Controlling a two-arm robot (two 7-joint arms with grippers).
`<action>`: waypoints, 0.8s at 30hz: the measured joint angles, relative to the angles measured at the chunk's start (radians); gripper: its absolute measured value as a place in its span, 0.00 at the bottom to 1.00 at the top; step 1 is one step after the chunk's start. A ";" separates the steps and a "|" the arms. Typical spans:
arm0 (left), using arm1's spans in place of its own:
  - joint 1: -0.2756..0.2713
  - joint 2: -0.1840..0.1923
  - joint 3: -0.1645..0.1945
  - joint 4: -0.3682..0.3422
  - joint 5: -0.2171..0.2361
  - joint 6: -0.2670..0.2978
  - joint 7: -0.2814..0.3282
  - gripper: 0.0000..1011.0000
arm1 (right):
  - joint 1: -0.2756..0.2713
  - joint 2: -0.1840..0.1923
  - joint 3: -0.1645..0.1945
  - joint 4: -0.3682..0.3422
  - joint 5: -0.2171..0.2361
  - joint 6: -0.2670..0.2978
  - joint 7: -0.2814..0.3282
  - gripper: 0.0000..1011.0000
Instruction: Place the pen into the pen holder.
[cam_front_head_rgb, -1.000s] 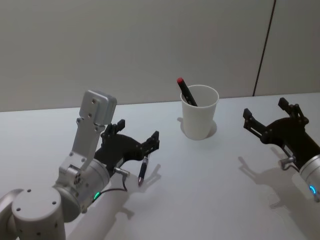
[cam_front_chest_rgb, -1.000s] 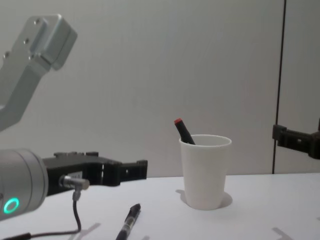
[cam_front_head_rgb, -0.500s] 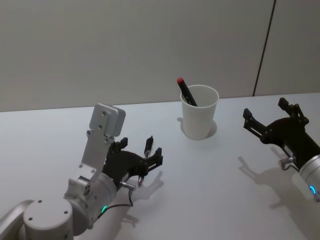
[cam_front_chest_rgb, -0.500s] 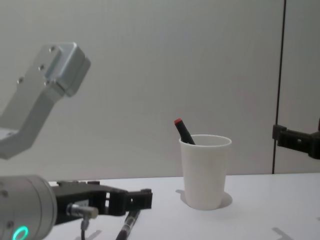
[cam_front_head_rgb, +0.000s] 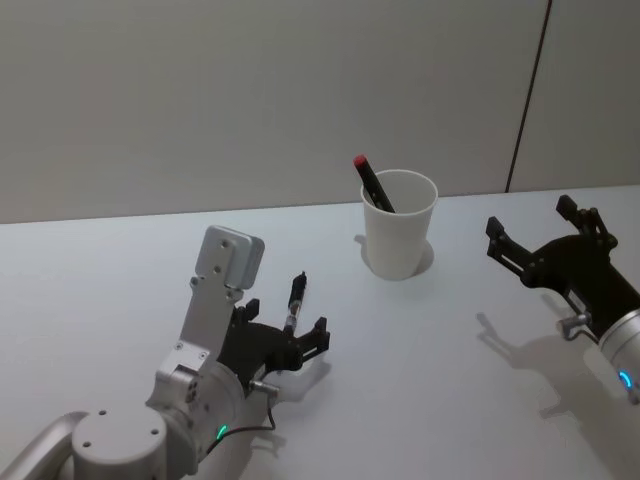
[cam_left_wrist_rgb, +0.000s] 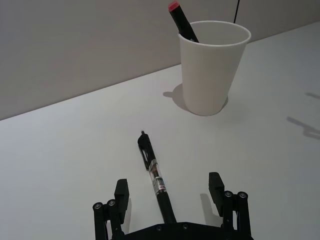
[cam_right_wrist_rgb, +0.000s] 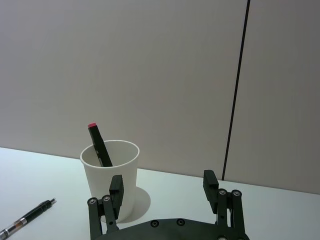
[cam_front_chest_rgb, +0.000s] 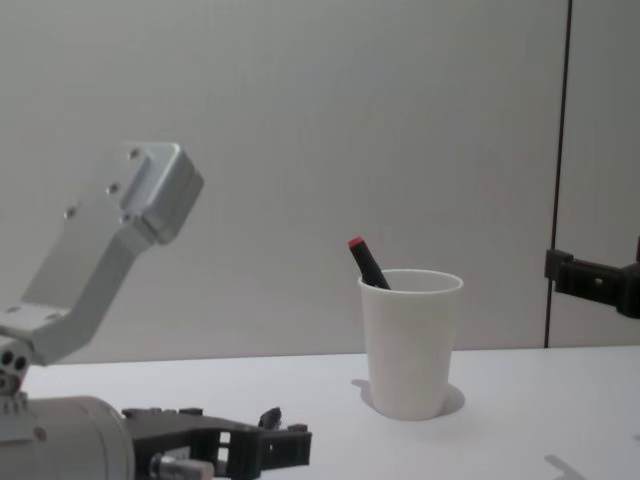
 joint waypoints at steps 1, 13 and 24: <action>-0.001 -0.003 0.001 0.003 0.001 0.002 0.000 0.99 | 0.000 0.000 0.000 0.000 0.000 0.000 0.000 0.99; -0.020 -0.037 0.004 0.045 0.019 0.025 0.000 0.99 | 0.000 0.000 0.000 0.000 0.000 0.000 0.000 0.99; -0.031 -0.059 -0.001 0.071 0.015 0.037 0.008 0.99 | 0.000 0.000 0.000 0.000 0.000 0.000 0.000 0.99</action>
